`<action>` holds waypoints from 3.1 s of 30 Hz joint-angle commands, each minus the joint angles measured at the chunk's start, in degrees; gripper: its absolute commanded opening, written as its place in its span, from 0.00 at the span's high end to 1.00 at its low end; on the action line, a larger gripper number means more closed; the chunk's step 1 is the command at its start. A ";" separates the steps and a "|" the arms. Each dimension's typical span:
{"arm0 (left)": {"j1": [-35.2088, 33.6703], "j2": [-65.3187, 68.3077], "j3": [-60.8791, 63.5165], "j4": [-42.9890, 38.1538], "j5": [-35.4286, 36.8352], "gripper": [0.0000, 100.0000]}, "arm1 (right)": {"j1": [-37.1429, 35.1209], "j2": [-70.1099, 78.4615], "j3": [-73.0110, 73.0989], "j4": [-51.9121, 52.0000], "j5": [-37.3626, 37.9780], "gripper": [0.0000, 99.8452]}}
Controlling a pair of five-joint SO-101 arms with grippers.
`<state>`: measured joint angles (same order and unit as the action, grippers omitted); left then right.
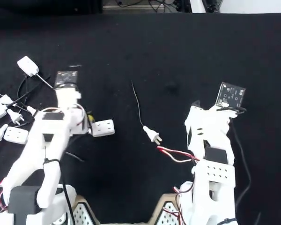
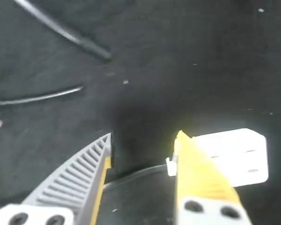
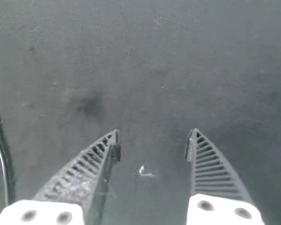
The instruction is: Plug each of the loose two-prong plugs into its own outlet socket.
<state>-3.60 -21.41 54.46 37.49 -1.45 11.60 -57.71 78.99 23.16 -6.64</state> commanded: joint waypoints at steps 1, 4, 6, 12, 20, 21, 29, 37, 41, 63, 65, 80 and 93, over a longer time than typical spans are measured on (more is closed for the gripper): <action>4.00 -1.14 0.57 -1.93 0.62 0.78 | -3.96 -1.98 -0.40 -1.58 0.09 0.78; 3.91 -1.67 0.66 -1.85 0.70 0.78 | -6.42 -1.98 -0.40 -1.32 0.09 0.78; 3.65 -1.67 0.40 -1.85 0.70 0.78 | -7.65 -1.89 -0.04 -1.32 0.09 0.78; 2.24 -4.75 0.13 -0.09 0.79 0.78 | -16.18 -1.63 1.19 -1.14 6.33 0.78; -2.68 -18.73 5.93 2.64 6.07 0.78 | -27.87 -1.45 3.38 -1.14 14.51 0.78; -2.59 -20.48 6.99 2.64 6.07 0.78 | -27.87 -1.45 3.38 -1.14 14.59 0.78; -2.59 -29.80 12.09 2.55 6.07 0.78 | -28.13 0.04 -0.84 7.03 14.95 0.78; -2.59 -30.77 18.24 -5.45 6.33 0.78 | -29.01 20.79 -11.74 10.02 14.95 0.78; -2.59 -30.77 19.03 -6.68 6.33 0.78 | -28.92 31.78 -17.89 10.37 14.95 0.78; -2.95 -30.77 19.12 -6.68 5.98 0.78 | -34.29 40.40 -25.01 20.75 24.09 0.90; -2.95 -30.77 19.12 -6.68 5.98 0.78 | -34.29 37.58 -24.22 21.71 23.91 0.90; -2.77 -30.77 19.12 -6.68 5.89 0.78 | -37.10 37.32 -19.65 16.18 23.56 0.80; -3.03 -30.77 19.12 -6.51 5.89 0.78 | -36.57 41.45 -23.16 16.79 20.66 0.99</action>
<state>-6.15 -50.95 74.24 31.69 4.44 -24.53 -15.08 58.51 40.75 14.37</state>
